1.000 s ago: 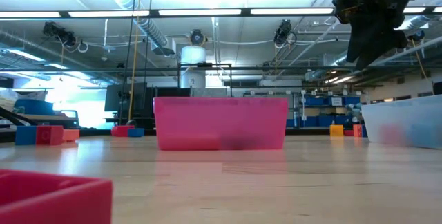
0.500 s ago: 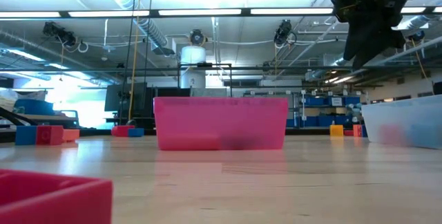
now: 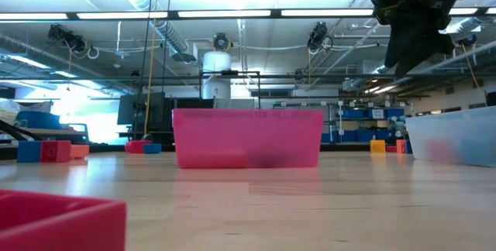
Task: Sort blocks by size
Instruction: Put the blue block into the red bin
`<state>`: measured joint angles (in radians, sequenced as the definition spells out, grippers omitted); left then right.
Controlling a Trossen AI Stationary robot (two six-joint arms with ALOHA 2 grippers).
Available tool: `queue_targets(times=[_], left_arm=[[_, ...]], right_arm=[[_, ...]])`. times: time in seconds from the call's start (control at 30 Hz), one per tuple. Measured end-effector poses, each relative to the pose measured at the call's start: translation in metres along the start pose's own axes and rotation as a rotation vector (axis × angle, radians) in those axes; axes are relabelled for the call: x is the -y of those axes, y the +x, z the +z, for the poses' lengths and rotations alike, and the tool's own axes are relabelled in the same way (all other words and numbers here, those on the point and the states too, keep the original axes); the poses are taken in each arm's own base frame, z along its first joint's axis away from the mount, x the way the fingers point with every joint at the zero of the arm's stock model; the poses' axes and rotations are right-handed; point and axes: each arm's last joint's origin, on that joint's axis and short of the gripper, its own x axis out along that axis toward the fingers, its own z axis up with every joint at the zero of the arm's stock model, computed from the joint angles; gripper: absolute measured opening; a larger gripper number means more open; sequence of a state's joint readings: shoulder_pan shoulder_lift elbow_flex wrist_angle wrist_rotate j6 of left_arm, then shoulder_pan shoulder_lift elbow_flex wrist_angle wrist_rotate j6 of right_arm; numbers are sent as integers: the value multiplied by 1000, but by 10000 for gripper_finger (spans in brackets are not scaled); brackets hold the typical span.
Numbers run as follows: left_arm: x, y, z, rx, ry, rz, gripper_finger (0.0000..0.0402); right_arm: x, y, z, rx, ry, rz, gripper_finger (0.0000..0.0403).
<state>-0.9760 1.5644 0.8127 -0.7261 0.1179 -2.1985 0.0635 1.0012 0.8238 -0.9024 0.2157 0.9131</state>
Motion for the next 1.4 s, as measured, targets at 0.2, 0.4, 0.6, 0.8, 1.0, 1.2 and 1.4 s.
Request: queue_targets(times=[0.2,0.4,0.6,0.8,1.0,1.2,1.4], left_arm=[[-1,-2,0,0,5,-4,59],[-12,-18,6,15,5,19,61],[-35,-62,18,100,-31,60,62],[-47,-111,39,307,-37,-76,62],[-41,-149,76,553,88,-198,62],[-21,-178,128,642,289,-144,62],[11,-199,192,777,532,-272,63]], right_arm=[[0,0,0,0,0,0,190],[0,0,0,2,1,2,189],[-1,1,1,6,2,6,188],[-5,7,2,0,-1,-7,187],[-13,19,5,3,0,-3,188],[-20,33,6,-9,8,-19,186],[-21,38,6,-21,91,-37,185]])
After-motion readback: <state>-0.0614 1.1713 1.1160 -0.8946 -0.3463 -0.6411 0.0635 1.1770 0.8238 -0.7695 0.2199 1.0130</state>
